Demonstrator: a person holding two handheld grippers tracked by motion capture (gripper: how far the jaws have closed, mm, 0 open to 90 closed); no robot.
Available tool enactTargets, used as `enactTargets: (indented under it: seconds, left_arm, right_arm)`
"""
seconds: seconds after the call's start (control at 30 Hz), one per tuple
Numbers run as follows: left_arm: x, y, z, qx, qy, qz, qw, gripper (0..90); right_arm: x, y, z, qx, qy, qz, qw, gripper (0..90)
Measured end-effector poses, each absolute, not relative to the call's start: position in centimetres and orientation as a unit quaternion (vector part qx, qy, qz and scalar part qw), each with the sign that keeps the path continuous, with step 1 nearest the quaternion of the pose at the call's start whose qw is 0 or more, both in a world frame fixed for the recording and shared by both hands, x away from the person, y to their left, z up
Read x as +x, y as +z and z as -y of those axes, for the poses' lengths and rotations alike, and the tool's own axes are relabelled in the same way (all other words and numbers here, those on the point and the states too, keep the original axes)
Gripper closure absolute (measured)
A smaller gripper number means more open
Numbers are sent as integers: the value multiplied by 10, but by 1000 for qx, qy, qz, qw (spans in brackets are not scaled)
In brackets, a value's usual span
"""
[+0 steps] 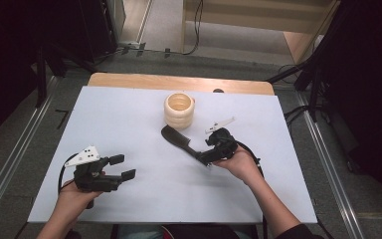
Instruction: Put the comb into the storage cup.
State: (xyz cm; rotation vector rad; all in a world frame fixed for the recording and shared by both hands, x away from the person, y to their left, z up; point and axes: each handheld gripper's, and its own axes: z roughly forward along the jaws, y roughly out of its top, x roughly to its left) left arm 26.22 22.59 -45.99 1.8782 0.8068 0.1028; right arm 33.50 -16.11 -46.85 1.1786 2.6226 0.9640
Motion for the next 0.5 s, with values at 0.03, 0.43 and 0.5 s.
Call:
enactTargets:
  seconds: [0.03, 0.43, 0.5]
  left_arm:
    - [262, -460, -226, 784, 42, -337, 520, 250]
    - [262, -460, -226, 783, 42, -339, 520, 249]
    - [262, -460, -226, 782, 42, -339, 521, 249]
  right_arm:
    - [335, -469, 161, 388, 314, -865, 55, 244]
    - [334, -478, 159, 385, 284, -877, 43, 311]
    - [334, -479, 158, 384, 281, -878, 42, 321]
